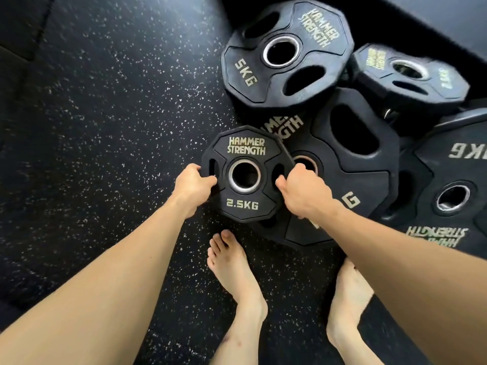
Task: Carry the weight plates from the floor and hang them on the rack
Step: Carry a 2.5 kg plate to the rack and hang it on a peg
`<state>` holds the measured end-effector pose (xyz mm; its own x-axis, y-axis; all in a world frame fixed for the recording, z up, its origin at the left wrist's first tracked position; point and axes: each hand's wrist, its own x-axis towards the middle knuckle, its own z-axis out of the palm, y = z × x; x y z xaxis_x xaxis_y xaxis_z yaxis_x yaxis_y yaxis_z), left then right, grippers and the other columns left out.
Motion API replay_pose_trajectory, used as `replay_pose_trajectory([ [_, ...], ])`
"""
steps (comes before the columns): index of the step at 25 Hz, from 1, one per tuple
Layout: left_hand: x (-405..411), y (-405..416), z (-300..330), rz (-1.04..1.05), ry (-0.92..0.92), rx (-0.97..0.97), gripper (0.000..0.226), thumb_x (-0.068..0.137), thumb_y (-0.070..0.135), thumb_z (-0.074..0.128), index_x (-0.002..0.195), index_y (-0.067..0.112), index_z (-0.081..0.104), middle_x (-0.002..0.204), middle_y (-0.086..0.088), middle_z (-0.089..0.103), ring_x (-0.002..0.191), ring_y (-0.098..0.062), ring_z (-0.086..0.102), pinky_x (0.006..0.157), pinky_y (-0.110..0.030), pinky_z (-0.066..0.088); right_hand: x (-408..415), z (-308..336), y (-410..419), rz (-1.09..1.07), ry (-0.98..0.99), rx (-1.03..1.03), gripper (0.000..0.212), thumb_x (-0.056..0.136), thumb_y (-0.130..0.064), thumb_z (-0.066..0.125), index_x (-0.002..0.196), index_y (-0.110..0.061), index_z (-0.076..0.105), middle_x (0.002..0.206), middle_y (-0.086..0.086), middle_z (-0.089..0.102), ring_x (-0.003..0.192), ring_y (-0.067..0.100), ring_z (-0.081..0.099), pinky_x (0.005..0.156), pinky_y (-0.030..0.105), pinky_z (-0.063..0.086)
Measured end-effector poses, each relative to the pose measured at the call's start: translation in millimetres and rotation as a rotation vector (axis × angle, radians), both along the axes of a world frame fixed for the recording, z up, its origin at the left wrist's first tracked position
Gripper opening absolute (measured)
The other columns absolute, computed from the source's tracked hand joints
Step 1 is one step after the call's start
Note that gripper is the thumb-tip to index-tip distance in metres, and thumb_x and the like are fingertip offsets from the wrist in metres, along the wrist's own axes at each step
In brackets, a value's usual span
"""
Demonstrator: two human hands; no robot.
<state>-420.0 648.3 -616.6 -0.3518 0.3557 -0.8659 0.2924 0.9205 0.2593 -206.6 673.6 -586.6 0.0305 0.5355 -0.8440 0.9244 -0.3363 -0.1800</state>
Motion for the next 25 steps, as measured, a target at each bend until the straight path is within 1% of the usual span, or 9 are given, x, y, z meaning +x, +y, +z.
replay_pose_trajectory([
  [3, 6, -7, 40, 0.069, -0.058, -0.005, 0.027, 0.085, 0.018, 0.064, 0.109, 0.012, 0.055, 0.1, -0.004, 0.065, 0.086, -0.021, 0.064, 0.079, -0.041, 0.06, 15, 30, 3, -0.008, 0.031, -0.042, 0.03, 0.1, -0.037, 0.039, 0.099, -0.008, 0.037, 0.096, 0.009, 0.045, 0.092, 0.035, 0.053, 0.076, 0.038, 0.04],
  [7, 27, -6, 115, 0.165, -0.12, 0.034, 0.022, 0.074, 0.028, 0.059, 0.091, 0.018, 0.05, 0.094, -0.004, 0.057, 0.082, -0.02, 0.052, 0.075, -0.039, 0.047, 36, 99, 0, -0.083, 0.129, 0.045, 0.032, 0.101, -0.037, 0.041, 0.098, -0.005, 0.041, 0.098, 0.01, 0.053, 0.092, 0.032, 0.055, 0.072, 0.035, 0.04],
  [10, 50, -6, 191, 0.293, -0.214, 0.104, 0.013, 0.079, 0.016, 0.055, 0.089, 0.018, 0.047, 0.09, -0.004, 0.054, 0.08, -0.02, 0.049, 0.073, -0.038, 0.045, 52, 178, -3, -0.222, 0.187, 0.157, 0.032, 0.1, -0.034, 0.043, 0.102, -0.002, 0.044, 0.095, 0.01, 0.049, 0.09, 0.029, 0.049, 0.068, 0.034, 0.031],
  [14, 72, -4, 319, 0.325, -0.253, 0.27, 0.015, 0.073, 0.014, 0.058, 0.081, 0.024, 0.05, 0.086, -0.004, 0.055, 0.078, -0.018, 0.046, 0.061, -0.033, 0.038, 70, 305, -7, -0.413, 0.273, 0.255, 0.035, 0.101, -0.032, 0.042, 0.114, 0.0, 0.046, 0.095, 0.006, 0.052, 0.088, 0.025, 0.047, 0.07, 0.035, 0.033],
  [17, 83, -7, 414, 0.344, -0.254, 0.349, 0.016, 0.073, 0.013, 0.06, 0.086, 0.024, 0.06, 0.089, -0.004, 0.061, 0.08, -0.018, 0.052, 0.066, -0.034, 0.042, 79, 396, -17, -0.552, 0.357, 0.321, 0.029, 0.1, -0.032, 0.043, 0.11, -0.005, 0.047, 0.088, -0.004, 0.053, 0.084, 0.018, 0.049, 0.069, 0.035, 0.036],
  [20, 90, -10, 515, 0.232, -0.19, 0.439, 0.006, 0.081, 0.017, 0.057, 0.084, 0.022, 0.056, 0.09, -0.002, 0.06, 0.08, -0.015, 0.052, 0.068, -0.031, 0.043, 86, 493, -25, -0.639, 0.446, 0.391, 0.02, 0.099, -0.031, 0.047, 0.109, -0.014, 0.05, 0.09, -0.013, 0.055, 0.081, 0.003, 0.052, 0.067, 0.021, 0.042],
  [22, 95, -14, 580, 0.181, -0.17, 0.508, 0.011, 0.089, 0.018, 0.053, 0.083, 0.026, 0.05, 0.088, 0.005, 0.058, 0.08, -0.01, 0.052, 0.07, -0.024, 0.045, 86, 550, -35, -0.673, 0.516, 0.457, 0.022, 0.098, -0.032, 0.05, 0.11, -0.014, 0.053, 0.091, -0.014, 0.057, 0.079, -0.007, 0.054, 0.067, 0.011, 0.042],
  [23, 96, -18, 608, 0.174, -0.17, 0.535, 0.012, 0.091, 0.017, 0.051, 0.084, 0.026, 0.048, 0.088, 0.007, 0.057, 0.08, -0.007, 0.052, 0.07, -0.021, 0.045, 85, 574, -41, -0.701, 0.548, 0.483, 0.025, 0.097, -0.035, 0.051, 0.11, -0.014, 0.055, 0.093, -0.012, 0.06, 0.083, -0.007, 0.056, 0.073, 0.012, 0.044],
  [25, 95, -29, 659, 0.196, -0.19, 0.596, 0.007, 0.092, 0.016, 0.049, 0.09, 0.023, 0.049, 0.09, 0.004, 0.059, 0.083, -0.009, 0.054, 0.074, -0.026, 0.047, 84, 619, -52, -0.77, 0.622, 0.509, 0.034, 0.094, -0.047, 0.053, 0.11, -0.017, 0.057, 0.102, -0.004, 0.066, 0.097, 0.006, 0.062, 0.089, 0.031, 0.05],
])
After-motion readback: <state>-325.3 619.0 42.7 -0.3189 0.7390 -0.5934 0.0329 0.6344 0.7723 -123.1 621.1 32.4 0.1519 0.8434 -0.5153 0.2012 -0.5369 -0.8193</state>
